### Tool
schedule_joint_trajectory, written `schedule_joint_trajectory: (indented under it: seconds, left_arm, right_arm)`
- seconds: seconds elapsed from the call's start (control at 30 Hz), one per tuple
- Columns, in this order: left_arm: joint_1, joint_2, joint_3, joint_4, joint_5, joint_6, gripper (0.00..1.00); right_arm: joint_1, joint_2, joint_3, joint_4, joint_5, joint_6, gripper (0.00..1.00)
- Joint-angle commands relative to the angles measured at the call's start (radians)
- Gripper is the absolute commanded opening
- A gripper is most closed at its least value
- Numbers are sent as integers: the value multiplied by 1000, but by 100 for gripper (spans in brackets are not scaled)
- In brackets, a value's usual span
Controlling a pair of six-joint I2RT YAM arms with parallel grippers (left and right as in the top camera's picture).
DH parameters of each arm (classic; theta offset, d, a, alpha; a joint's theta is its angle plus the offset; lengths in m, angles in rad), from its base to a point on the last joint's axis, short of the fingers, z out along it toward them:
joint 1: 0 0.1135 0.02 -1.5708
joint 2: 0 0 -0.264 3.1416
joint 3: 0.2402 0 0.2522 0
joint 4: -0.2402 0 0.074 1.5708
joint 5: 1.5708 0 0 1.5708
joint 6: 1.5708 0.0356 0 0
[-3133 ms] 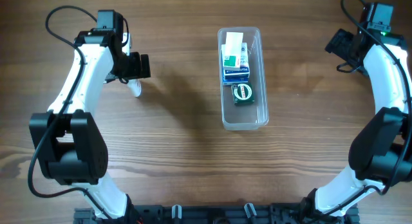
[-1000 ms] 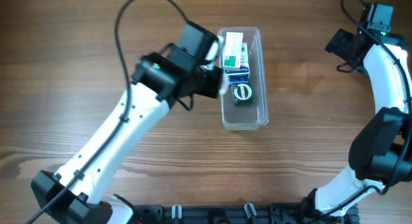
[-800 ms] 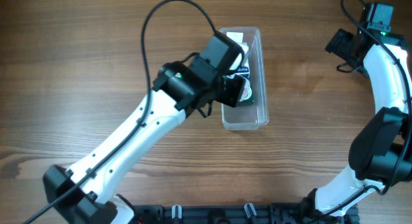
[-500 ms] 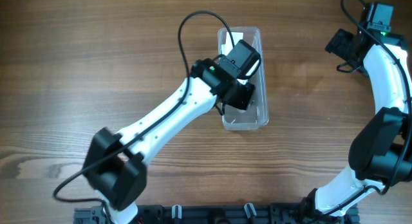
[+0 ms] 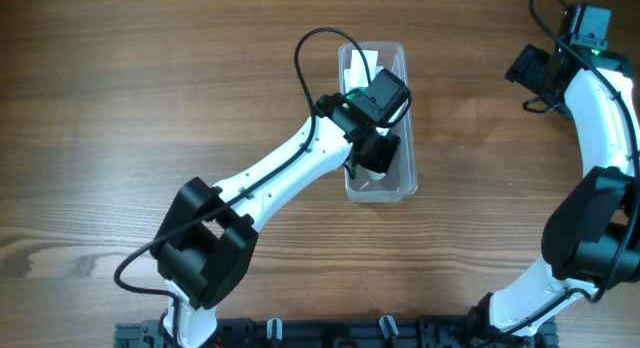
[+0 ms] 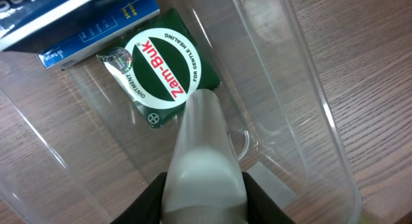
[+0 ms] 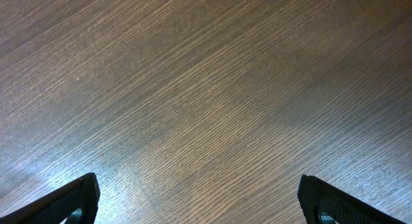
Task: Pack container
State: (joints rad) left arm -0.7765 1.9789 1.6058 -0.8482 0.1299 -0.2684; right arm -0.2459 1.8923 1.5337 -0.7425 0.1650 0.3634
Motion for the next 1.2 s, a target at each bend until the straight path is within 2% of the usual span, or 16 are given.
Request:
schedule_joint_trajectory:
  seconds: [0.0,0.13,0.6,0.8,0.97,1.03,1.07,1.1,1.17]
  left_arm:
    - [-7,24,23,-8,8,-10,31]
    - [-7,26,23,-32,8,-10,32]
    - [-7,37,23,-18,10,-9,43]
    - [-7,37,23,18,61,-9,62]
    - [-7,-4,24,58,60,-8,72]
    - [-6,-40,26,88,60,-3,84]
    - [-5,-64,26,104,56,2,95]
    - [-4,-89,26,117,56,2,100]
    - [-4,-140,26,132,55,2,100]
  right_arm:
    - [-4,2,-4,2,-2,13,100]
    - [-4,2,-4,2,-2,13,100]
    - [-4,2,-4,2,-2,13,100]
    - [-4,2,-4,2,-1,13,100]
    - [-4,2,-3,2,-1,13,100]
    - [-4,2,-4,2,-1,13,100]
    - [-4,2,-4,2,-1,13,100]
    - [-4,2,-4,2,-1,13,100]
    - [-4,2,-4,2,-1,13,100]
